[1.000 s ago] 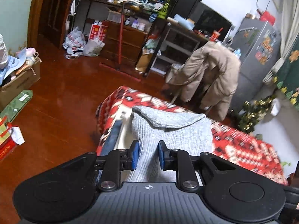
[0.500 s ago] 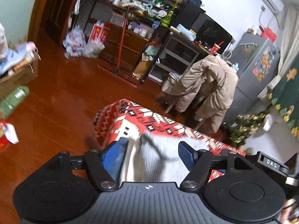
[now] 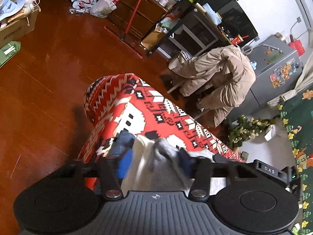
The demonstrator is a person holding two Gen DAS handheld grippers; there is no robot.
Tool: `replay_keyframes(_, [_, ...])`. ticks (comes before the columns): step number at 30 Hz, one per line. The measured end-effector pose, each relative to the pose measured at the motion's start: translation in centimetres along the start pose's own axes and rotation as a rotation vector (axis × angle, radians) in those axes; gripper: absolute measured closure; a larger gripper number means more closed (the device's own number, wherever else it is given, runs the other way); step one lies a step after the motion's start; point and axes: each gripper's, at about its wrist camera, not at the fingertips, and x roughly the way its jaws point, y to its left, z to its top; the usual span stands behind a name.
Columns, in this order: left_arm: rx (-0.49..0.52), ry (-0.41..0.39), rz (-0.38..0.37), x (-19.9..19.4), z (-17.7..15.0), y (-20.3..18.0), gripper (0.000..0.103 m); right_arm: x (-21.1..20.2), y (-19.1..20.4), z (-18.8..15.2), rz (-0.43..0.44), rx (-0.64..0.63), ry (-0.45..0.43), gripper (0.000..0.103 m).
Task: Fold clothes
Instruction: 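Lift the folded shirt with both grippers and carry it toward the clothes stack, then lower the shirt onto the white and denim clothes stack with both grippers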
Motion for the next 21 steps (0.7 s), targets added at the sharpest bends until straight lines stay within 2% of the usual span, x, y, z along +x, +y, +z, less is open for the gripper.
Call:
replay_keyframes(1, [0.023,-0.019,-0.002,-0.1,-0.2,-0.4,0.078,-0.1,0.6,-0.1,-0.004,-0.048,-0.014,0.083])
replay_keyframes(5, [0.121,-0.129,-0.006,-1.0,-1.0,-1.9,0.084,-1.1,3.8,-1.4,-0.019,-0.350,-0.127,0.084])
replay_keyframes(9, [0.131,-0.151,0.042,-0.1,-1.2,-1.6,0.085,0.5,3.8,-1.2,-0.065,-0.407,-0.136,0.085])
replay_keyframes(10, [0.125,-0.138,0.050,0.2,-1.3,-1.4,0.083,1.3,3.4,-1.1,-0.089,-0.402,-0.121,0.085])
replay_keyframes(11, [0.113,-0.129,0.060,0.3,-1.3,-1.1,0.071,1.7,3.1,-1.1,-0.099,-0.395,-0.106,0.083])
replay_keyframes(12, [0.095,-0.127,0.065,0.1,-1.3,-0.7,0.059,1.8,2.8,-1.1,-0.102,-0.381,-0.101,0.075])
replay_keyframes(13, [0.081,-0.134,0.061,-0.4,-1.3,-0.5,0.056,1.4,2.5,-1.1,-0.101,-0.365,-0.109,0.069])
replay_keyframes(14, [0.070,-0.146,0.054,-1.0,-1.3,-0.3,0.054,0.7,2.4,-1.1,-0.096,-0.357,-0.124,0.067])
replay_keyframes(17, [0.097,-0.202,0.044,-3.9,-1.8,-0.9,0.054,-1.8,3.1,-1.5,-0.093,-0.385,-0.180,0.069])
replay_keyframes(19, [0.155,-0.244,0.044,-5.9,-2.8,-2.0,0.058,-3.7,4.6,-2.8,-0.118,-0.477,-0.222,0.071])
replay_keyframes(21, [0.246,-0.249,0.046,-6.9,-4.1,-3.8,0.081,-5.1,6.2,-4.9,-0.120,-0.596,-0.253,0.076])
